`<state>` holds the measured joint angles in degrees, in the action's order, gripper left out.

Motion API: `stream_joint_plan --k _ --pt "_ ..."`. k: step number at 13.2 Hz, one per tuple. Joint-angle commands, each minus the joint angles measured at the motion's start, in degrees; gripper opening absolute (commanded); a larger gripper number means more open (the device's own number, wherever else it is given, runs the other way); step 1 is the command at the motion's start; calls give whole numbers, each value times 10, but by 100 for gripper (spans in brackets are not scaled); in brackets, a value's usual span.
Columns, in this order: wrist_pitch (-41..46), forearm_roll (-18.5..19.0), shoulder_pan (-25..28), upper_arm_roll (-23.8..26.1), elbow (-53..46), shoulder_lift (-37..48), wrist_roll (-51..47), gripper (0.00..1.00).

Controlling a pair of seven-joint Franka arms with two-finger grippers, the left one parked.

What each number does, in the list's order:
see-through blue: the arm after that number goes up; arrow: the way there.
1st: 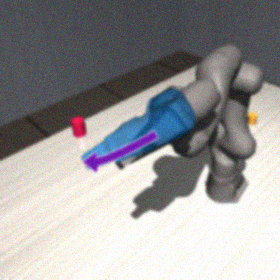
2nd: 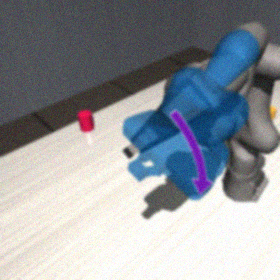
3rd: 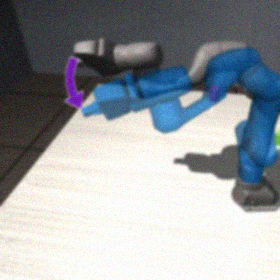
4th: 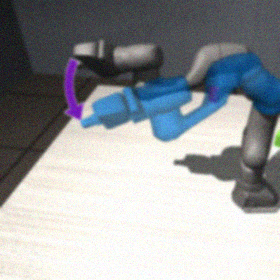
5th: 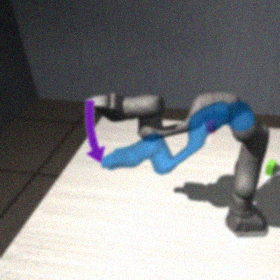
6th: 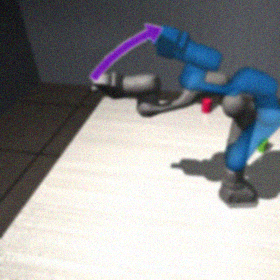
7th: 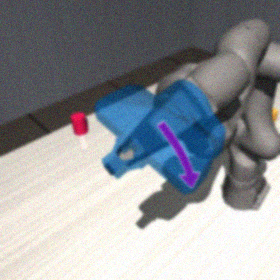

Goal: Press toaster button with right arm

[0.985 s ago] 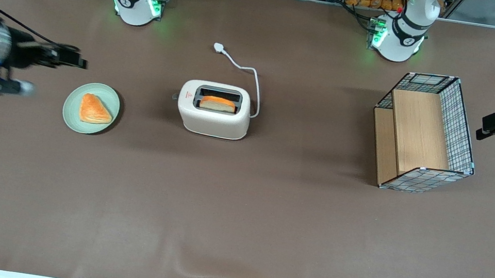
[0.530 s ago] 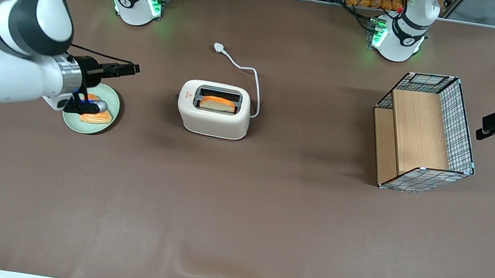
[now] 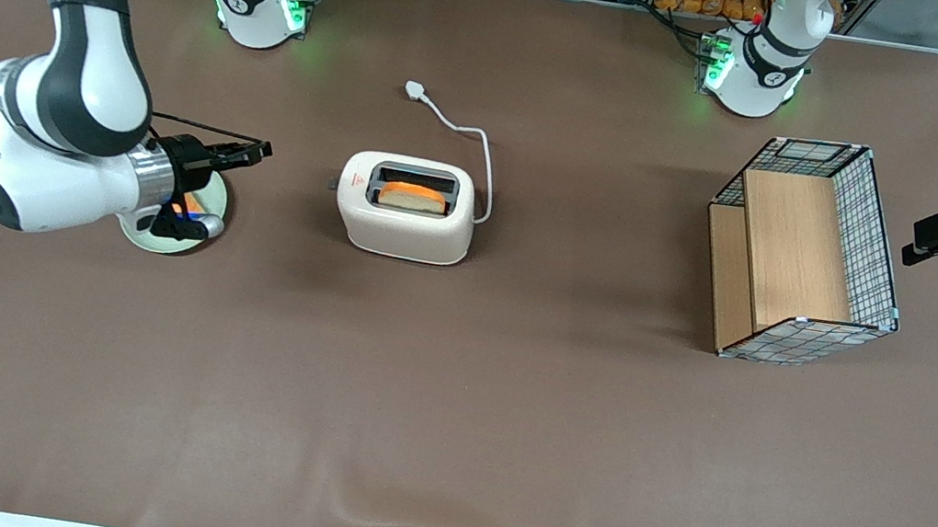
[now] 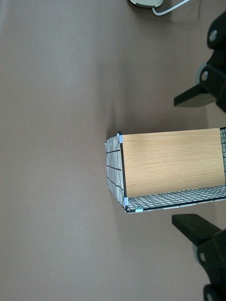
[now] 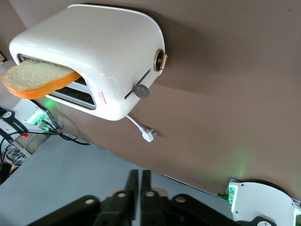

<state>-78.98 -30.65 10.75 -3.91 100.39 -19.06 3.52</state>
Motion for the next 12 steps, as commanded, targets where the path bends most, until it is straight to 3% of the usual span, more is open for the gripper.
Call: stream_joint_plan --k 1,3,9,12 --pt "-11 -12 23 0 2 -9 3 0" --pt "-21 -14 23 0 1 -23 2 0" --pt "-20 -82 -11 0 2 -86 -15 0" --pt "-23 -112 -39 0 8 -87 78 0"
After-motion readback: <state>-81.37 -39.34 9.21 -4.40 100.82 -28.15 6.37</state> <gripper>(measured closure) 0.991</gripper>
